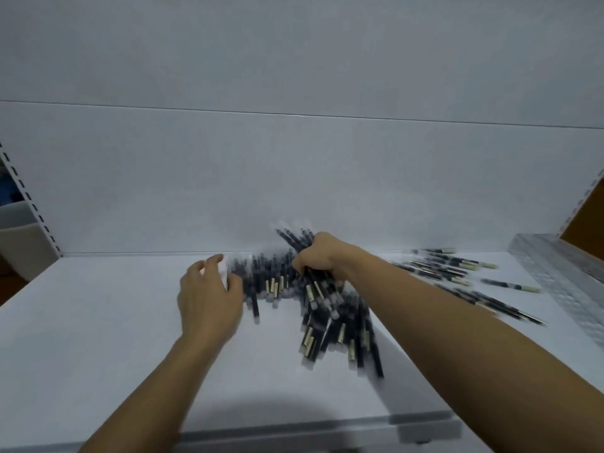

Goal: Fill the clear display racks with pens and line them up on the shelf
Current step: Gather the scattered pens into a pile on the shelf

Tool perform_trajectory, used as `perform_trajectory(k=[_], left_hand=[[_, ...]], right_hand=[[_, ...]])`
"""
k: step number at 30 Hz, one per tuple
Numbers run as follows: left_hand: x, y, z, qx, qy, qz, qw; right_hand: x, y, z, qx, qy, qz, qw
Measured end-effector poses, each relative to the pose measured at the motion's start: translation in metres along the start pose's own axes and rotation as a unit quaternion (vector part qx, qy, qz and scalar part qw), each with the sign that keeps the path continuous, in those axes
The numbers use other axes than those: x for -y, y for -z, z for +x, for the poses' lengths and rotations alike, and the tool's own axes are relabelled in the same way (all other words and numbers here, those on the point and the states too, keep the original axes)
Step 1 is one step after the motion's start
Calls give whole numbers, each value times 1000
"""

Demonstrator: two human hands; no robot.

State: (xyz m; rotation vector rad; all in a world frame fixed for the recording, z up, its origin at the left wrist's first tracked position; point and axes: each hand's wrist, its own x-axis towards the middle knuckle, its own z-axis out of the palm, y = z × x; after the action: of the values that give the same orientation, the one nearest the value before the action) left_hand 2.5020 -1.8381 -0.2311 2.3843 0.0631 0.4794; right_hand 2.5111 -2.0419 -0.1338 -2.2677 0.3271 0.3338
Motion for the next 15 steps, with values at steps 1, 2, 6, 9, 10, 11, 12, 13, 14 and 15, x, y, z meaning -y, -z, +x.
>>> perform_trajectory(k=[1, 2, 6, 9, 10, 11, 12, 13, 14, 15], left_hand=[[10, -4, 7, 33, 47, 39, 998], [18, -9, 11, 67, 66, 70, 993], [17, -29, 15, 137, -31, 94, 986], [13, -36, 21, 178, -46, 128, 975], [12, -38, 24, 185, -43, 137, 972], [11, -40, 29, 191, -37, 136, 972], [9, -41, 33, 196, -29, 130, 972], [7, -43, 38, 199, -19, 120, 972], [4, -43, 41, 199, -8, 109, 974], [3, -44, 43, 195, -1, 98, 976]], right_hand=[[6, -8, 9, -5, -5, -6, 1000], [12, -15, 18, -15, -9, -17, 1000], [23, -38, 46, -72, -28, -79, 994], [24, -52, 55, -115, -38, -111, 986], [23, -55, 58, -128, -39, -125, 983], [23, -58, 61, -139, -37, -137, 980], [23, -60, 62, -147, -33, -148, 978], [22, -60, 64, -151, -30, -155, 976], [22, -59, 64, -152, -28, -161, 975], [21, -57, 63, -151, -27, -165, 974]])
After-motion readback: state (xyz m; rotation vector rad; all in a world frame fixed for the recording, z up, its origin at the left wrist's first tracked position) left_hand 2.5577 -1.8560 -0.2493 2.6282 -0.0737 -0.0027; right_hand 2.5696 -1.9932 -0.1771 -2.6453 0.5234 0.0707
